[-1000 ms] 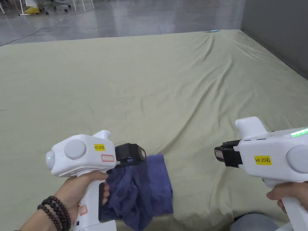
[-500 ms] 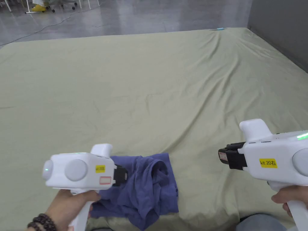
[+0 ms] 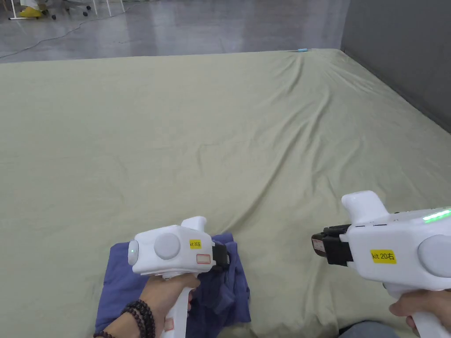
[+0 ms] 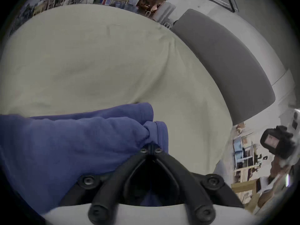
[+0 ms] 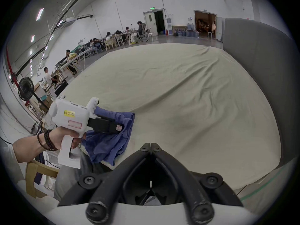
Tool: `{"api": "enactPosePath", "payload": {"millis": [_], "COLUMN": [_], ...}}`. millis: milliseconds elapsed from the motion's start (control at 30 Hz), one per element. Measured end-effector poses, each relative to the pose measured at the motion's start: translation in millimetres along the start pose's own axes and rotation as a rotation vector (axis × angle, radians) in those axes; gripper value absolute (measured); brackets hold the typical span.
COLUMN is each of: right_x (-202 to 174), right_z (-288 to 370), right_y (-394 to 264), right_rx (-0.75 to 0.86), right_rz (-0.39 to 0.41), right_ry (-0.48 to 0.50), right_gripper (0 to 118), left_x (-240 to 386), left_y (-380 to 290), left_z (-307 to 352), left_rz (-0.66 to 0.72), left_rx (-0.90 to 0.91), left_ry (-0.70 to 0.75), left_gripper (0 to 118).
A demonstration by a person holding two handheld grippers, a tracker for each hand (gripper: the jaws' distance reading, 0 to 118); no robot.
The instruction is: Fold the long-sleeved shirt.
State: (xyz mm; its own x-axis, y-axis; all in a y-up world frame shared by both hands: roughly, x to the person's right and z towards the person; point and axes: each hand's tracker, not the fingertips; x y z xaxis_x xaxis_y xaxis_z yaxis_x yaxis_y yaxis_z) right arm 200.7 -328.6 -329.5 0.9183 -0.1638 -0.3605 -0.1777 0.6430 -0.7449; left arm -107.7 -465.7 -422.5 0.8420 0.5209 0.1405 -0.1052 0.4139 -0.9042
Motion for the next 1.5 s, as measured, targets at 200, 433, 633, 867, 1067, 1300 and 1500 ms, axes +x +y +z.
{"api": "enactPosePath", "payload": {"millis": [200, 433, 633, 867, 1067, 1300, 1500], "right_x": [-41.1, -102.8, -102.9, -70.9, -75.5, -69.5, -68.0], "right_z": [-12.3, -97.2, -190.1, -207.9, -209.2, -210.7, -210.9], "right_y": [32.0, 46.8, 12.8, -3.4, -3.6, -6.4, -8.1], "right_rx": [0.039, -0.009, -0.219, -0.256, -0.247, -0.241, -0.236], "right_rz": [0.013, -0.011, -0.086, -0.232, -0.186, -0.235, -0.242], "right_ry": [0.095, 0.27, 0.298, 0.34, 0.334, 0.367, 0.374], "right_gripper": [0, 0, 0, 0, 0, 0, 0], "left_x": [-13.9, -73.2, -125.9, -168.6, -205.8, -190.5, -173.1], "left_y": [2.3, -18.8, -43.2, -57.4, -56.8, -47.1, -40.9], "left_z": [84.9, 186.1, 205.7, 180.0, 140.6, 107.2, 102.8], "left_rz": [-0.034, 0.061, 0.193, 0.344, 0.442, 0.419, 0.335], "left_rx": [0.12, 0.295, 0.331, 0.25, 0.251, 0.286, 0.234], "left_ry": [-0.043, 0.002, 0.017, -0.021, -0.081, -0.188, -0.19], "left_gripper": [0, 0, 0, 109, 111, 105, 2]}}
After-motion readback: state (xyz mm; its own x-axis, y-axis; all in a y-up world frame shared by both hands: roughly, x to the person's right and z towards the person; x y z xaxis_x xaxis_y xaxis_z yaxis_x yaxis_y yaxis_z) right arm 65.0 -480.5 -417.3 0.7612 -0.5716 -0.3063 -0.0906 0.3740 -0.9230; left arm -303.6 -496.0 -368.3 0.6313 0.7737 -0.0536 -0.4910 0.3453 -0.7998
